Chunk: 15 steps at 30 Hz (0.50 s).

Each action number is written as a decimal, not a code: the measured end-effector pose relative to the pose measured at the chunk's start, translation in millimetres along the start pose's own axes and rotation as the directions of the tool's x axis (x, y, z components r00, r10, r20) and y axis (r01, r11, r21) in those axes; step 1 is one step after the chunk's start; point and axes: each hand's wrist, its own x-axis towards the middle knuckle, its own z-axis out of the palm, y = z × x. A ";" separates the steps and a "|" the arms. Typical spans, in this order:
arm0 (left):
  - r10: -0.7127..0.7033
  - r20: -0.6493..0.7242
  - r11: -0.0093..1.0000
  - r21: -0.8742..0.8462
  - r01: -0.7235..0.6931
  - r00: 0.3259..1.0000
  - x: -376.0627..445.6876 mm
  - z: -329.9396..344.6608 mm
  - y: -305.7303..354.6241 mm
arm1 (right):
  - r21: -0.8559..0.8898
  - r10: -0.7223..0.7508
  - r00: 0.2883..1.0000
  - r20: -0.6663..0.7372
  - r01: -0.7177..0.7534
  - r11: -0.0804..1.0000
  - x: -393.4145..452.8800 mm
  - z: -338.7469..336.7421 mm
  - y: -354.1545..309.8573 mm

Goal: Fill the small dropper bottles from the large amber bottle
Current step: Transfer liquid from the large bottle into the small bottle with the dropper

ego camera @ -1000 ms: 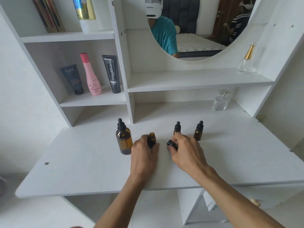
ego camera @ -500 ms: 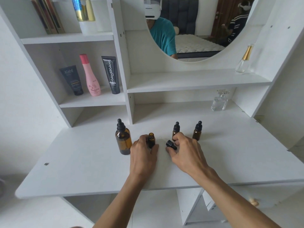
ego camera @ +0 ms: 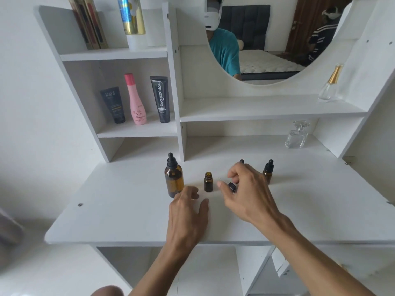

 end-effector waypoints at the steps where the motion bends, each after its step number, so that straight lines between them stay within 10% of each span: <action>1: 0.017 -0.048 1.000 -0.014 -0.018 0.999 -0.6 -3.9 -2.3 | 0.034 -0.026 1.000 -0.007 0.026 0.999 4.5 -0.3 -9.7; 8: 0.013 -0.441 0.998 -0.047 -0.038 0.897 12.2 -33.1 -8.7 | 0.208 -0.095 0.993 0.066 0.080 0.975 42.9 18.2 -63.4; 15: -0.039 -0.088 0.980 -0.199 0.021 0.995 36.8 -32.7 -20.0 | 0.275 -0.112 0.970 0.215 0.050 0.960 60.5 37.2 -82.1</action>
